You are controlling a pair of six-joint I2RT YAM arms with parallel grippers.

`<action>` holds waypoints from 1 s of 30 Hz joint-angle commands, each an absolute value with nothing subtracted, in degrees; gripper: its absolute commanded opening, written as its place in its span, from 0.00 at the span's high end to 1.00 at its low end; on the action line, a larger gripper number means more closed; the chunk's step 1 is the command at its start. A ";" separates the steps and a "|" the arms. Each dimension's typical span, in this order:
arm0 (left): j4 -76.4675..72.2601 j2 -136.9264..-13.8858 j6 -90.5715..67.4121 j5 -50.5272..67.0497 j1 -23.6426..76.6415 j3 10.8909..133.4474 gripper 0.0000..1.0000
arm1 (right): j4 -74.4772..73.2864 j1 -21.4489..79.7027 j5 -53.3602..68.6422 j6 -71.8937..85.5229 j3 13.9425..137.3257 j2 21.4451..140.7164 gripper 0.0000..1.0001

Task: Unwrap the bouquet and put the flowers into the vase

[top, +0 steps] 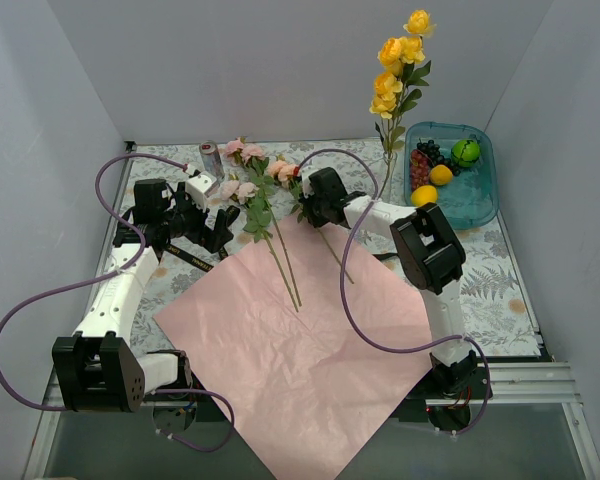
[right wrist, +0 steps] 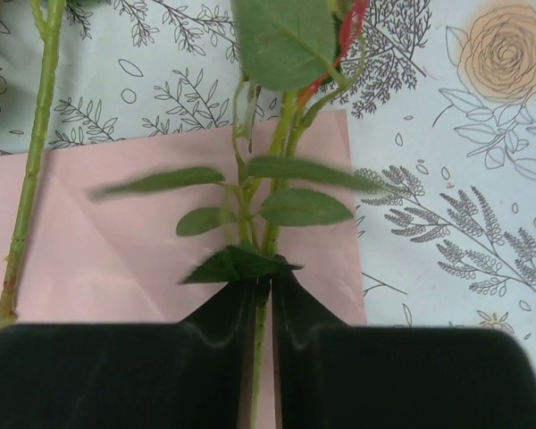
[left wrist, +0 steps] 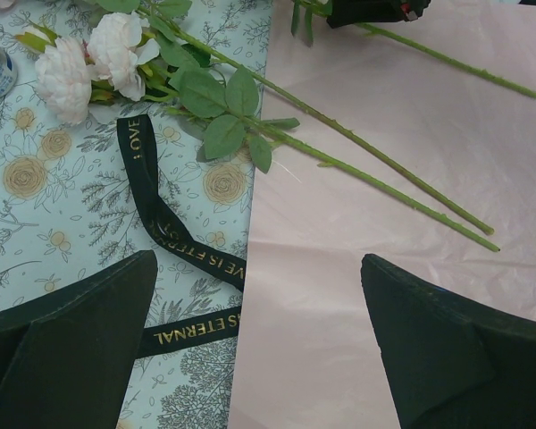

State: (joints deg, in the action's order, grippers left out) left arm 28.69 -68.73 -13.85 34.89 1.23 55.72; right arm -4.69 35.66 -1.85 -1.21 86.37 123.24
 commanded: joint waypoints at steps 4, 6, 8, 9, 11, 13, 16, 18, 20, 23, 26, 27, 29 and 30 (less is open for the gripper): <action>28.83 -66.80 -13.01 34.54 1.14 55.28 0.02 | -0.53 36.04 -2.72 -0.79 85.61 120.25 0.99; 28.83 -66.80 -12.92 34.37 1.14 55.28 0.02 | 1.91 36.04 -3.60 -0.70 85.52 118.40 0.99; 28.92 -66.71 -12.83 34.37 1.14 55.37 0.02 | 2.55 36.04 -4.30 -0.70 86.57 115.59 0.99; 28.92 -66.71 -12.75 34.28 1.14 55.46 0.02 | 2.90 35.95 -5.44 -0.70 87.27 114.71 0.99; 29.09 -66.62 -12.74 34.37 1.14 55.81 0.02 | 2.99 35.95 -6.67 -1.14 89.55 112.16 0.99; 29.18 -66.62 -12.74 34.45 1.14 56.07 0.02 | 3.16 35.86 -8.26 -1.75 92.09 110.05 0.99; 29.27 -66.62 -12.66 34.45 1.14 56.25 0.02 | 3.78 35.51 -9.40 -2.28 94.12 106.80 0.99; 29.27 -66.53 -12.66 34.54 1.14 56.08 0.02 | 5.70 35.07 -9.58 -2.55 94.92 104.78 0.99; 29.27 -66.62 -12.66 34.54 1.14 55.99 0.02 | 7.90 34.89 -9.84 -3.07 94.23 101.00 0.99; 29.27 -66.62 -12.48 34.45 1.14 55.90 0.02 | 14.31 34.54 -10.54 -4.30 93.08 95.03 0.99; 29.09 -66.62 -12.22 34.45 1.14 56.16 0.02 | 32.36 34.54 -11.51 -9.04 82.22 85.54 0.99; 28.92 -66.62 -12.22 34.45 1.14 56.25 0.02 | 44.96 34.37 -11.86 -10.27 76.17 83.43 0.99; 28.39 -66.62 -12.48 34.02 1.14 56.16 0.02 | 46.24 33.67 -12.31 -13.79 77.59 81.30 0.99; 28.21 -66.80 -12.74 33.93 1.14 56.16 0.02 | 43.62 32.71 -12.57 -14.58 79.09 81.30 0.99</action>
State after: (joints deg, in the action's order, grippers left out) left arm 29.06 -68.53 -13.08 34.54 1.23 55.72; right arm 27.70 34.37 -10.57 -8.05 78.54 83.85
